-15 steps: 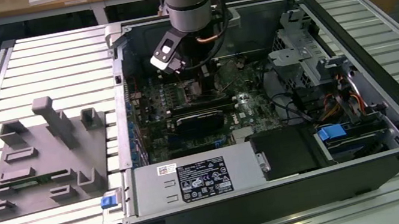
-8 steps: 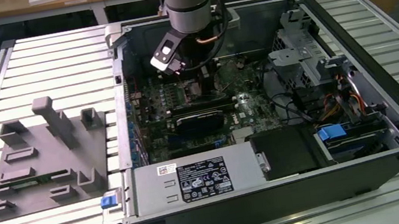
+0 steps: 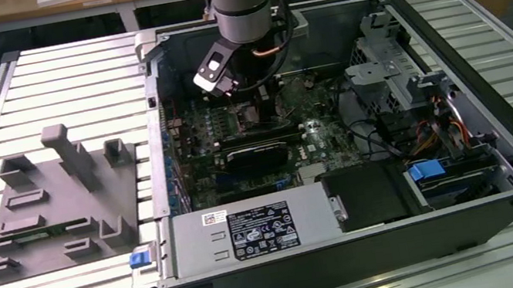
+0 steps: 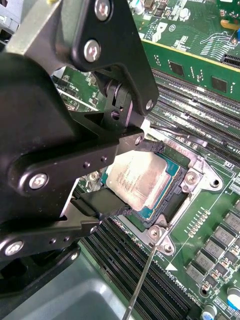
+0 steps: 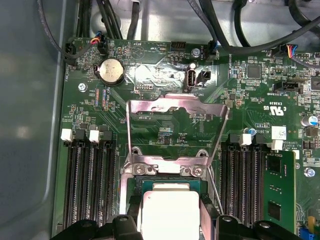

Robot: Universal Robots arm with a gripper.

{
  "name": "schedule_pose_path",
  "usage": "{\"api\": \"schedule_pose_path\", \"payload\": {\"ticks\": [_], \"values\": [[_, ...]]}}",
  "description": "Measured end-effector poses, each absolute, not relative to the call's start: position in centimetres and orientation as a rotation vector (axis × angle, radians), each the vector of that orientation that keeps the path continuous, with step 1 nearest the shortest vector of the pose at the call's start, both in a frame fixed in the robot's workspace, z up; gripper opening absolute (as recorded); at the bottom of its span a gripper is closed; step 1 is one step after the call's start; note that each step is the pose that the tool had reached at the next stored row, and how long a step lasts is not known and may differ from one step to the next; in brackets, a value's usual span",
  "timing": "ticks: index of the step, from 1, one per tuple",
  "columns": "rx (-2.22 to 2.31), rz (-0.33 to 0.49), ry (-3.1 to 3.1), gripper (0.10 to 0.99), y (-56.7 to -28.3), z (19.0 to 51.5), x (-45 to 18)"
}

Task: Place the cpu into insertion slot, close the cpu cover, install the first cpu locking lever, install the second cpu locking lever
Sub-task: 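Place the cpu into insertion slot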

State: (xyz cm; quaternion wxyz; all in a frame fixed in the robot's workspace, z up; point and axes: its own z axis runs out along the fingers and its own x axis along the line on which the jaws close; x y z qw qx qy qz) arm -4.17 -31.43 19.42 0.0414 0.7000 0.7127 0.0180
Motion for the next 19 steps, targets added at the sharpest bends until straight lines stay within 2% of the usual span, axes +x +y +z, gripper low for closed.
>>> {"api": "schedule_pose_path", "payload": {"ticks": [4, 5, 17, 18, 19], "values": [[2.143, 0.055, 2.182, 0.553, -31.4, 19.4, -4.2], [2.143, 0.055, 2.182, 0.616, -31.4, 19.4, -4.2], [2.144, 0.055, 2.183, 0.616, -31.4, 20.2, -4.2], [2.145, 0.055, 2.184, 0.6, -31.4, 20.3, -4.1], [2.146, 0.054, 2.185, 0.537, -31.4, 20.4, -4.1]]}}
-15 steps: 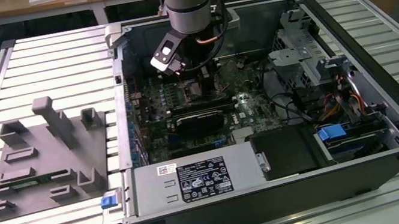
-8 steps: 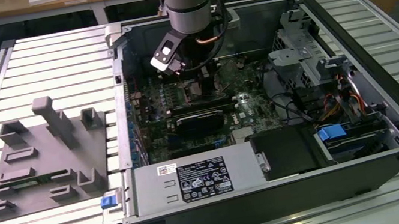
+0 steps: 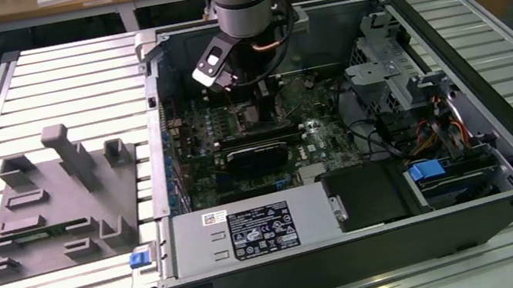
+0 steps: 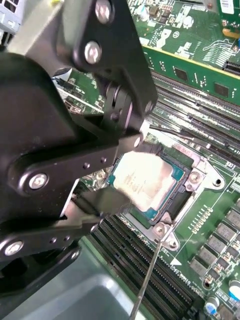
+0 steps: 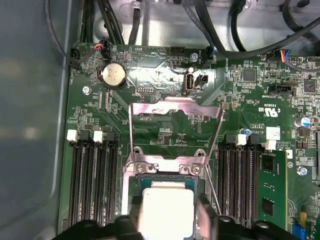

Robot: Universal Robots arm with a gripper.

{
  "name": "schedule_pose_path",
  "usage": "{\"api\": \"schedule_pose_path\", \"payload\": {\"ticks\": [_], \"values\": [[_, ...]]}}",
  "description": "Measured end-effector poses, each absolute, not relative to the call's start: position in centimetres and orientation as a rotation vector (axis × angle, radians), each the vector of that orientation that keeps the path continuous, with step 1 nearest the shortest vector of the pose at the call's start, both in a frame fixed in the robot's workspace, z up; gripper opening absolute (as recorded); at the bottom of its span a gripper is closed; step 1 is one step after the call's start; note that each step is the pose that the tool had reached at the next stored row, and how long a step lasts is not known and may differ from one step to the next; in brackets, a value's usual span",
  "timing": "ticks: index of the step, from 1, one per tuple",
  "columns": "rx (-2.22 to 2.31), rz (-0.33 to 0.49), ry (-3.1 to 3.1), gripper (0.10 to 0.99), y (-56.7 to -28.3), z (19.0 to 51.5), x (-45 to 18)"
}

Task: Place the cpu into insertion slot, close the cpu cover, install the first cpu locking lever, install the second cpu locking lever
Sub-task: 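Place the cpu into insertion slot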

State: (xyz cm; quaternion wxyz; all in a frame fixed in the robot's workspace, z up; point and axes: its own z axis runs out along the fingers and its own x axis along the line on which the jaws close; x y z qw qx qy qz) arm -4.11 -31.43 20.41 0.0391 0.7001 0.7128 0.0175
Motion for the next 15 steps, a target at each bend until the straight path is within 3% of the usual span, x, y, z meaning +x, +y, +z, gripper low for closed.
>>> {"api": "schedule_pose_path", "payload": {"ticks": [1, 6, 7, 12, 15], "values": [[2.148, 0.053, 2.187, 0.537, -31.45, 20.48, -4.09], [2.164, 0.053, 2.202, 0.302, -31.66, 20.63, -3.99], [2.167, 0.049, 2.205, 0.302, -31.69, 20.64, -3.94], [2.174, 0.038, 2.213, 0.125, -31.75, 20.7, -3.85], [2.175, 0.037, 2.213, 0.106, -31.76, 20.74, -3.84]]}}
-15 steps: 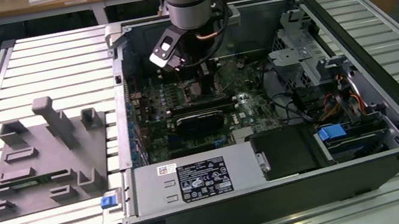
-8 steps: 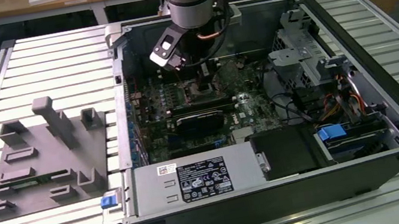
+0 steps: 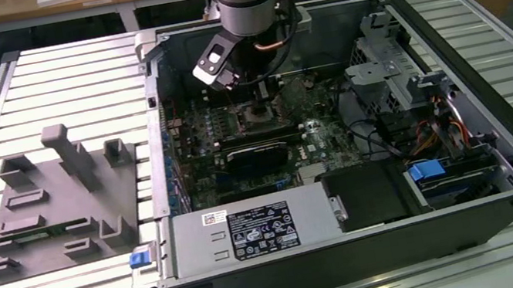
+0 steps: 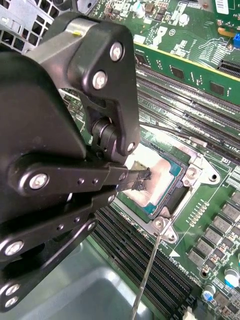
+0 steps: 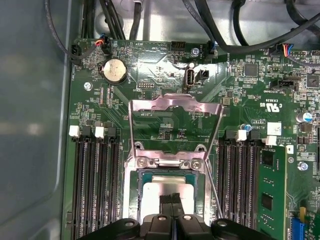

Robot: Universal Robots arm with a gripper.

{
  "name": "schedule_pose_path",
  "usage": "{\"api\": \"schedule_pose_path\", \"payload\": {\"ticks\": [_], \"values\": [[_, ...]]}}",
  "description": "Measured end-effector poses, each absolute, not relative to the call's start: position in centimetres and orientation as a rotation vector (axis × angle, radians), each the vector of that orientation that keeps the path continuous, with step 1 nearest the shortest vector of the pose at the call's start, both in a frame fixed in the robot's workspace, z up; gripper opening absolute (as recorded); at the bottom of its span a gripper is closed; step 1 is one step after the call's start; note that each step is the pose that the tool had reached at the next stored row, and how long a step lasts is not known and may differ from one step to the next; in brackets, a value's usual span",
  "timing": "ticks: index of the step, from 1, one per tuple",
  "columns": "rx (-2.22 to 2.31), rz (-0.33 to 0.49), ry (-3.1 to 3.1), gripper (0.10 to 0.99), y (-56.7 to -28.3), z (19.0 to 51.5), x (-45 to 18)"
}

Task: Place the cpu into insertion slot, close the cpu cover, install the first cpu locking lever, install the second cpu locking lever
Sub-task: 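Place the cpu into insertion slot, then close the cpu cover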

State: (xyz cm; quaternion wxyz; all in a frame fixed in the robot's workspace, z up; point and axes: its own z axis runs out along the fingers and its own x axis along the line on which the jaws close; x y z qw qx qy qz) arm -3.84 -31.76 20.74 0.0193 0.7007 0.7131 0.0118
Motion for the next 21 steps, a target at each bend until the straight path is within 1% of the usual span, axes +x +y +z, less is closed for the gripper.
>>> {"api": "schedule_pose_path", "payload": {"ticks": [21], "values": [[2.175, 0.036, 2.213, 0.106, -31.76, 21.58, -3.82]]}}
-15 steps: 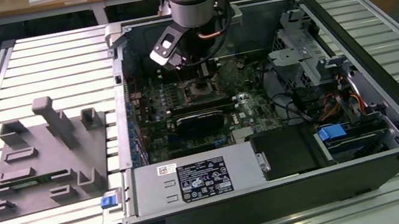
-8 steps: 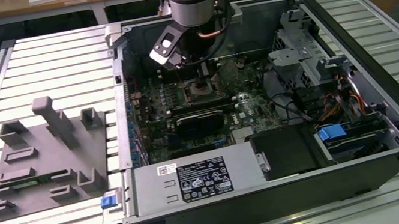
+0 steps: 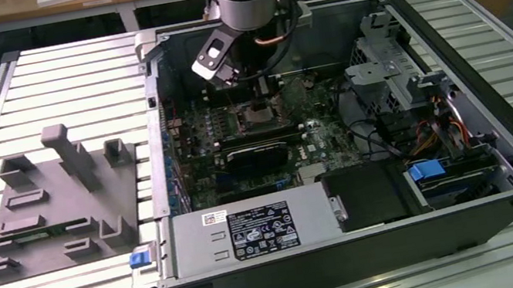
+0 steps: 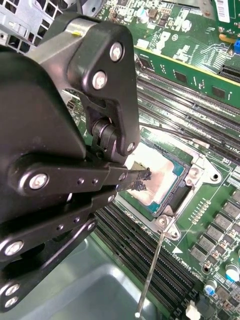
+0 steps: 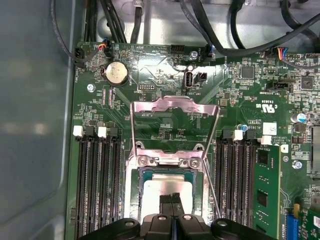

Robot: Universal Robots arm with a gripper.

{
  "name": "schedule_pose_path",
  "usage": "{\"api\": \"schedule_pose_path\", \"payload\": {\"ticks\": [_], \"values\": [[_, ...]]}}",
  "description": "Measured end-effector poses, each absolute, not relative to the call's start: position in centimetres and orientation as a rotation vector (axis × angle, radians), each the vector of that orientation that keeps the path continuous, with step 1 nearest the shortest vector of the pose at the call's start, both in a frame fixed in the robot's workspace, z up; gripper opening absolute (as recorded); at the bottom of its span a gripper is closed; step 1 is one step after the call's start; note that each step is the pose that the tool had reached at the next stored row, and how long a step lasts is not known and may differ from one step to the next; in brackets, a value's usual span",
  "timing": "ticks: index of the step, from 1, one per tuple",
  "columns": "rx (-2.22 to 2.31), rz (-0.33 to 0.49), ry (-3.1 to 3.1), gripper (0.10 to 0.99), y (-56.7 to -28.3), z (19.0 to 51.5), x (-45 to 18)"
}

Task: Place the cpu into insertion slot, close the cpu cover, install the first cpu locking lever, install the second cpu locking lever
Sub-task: 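Close the cpu cover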

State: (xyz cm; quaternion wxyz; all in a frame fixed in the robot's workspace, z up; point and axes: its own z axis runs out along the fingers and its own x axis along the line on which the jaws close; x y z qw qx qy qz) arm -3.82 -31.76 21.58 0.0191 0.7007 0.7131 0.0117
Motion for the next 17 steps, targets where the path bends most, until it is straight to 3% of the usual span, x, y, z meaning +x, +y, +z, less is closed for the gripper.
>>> {"api": "schedule_pose_path", "payload": {"ticks": [17], "values": [[2.187, 0.036, 2.202, 0.106, -31.8, 25.7, -3.8]]}}
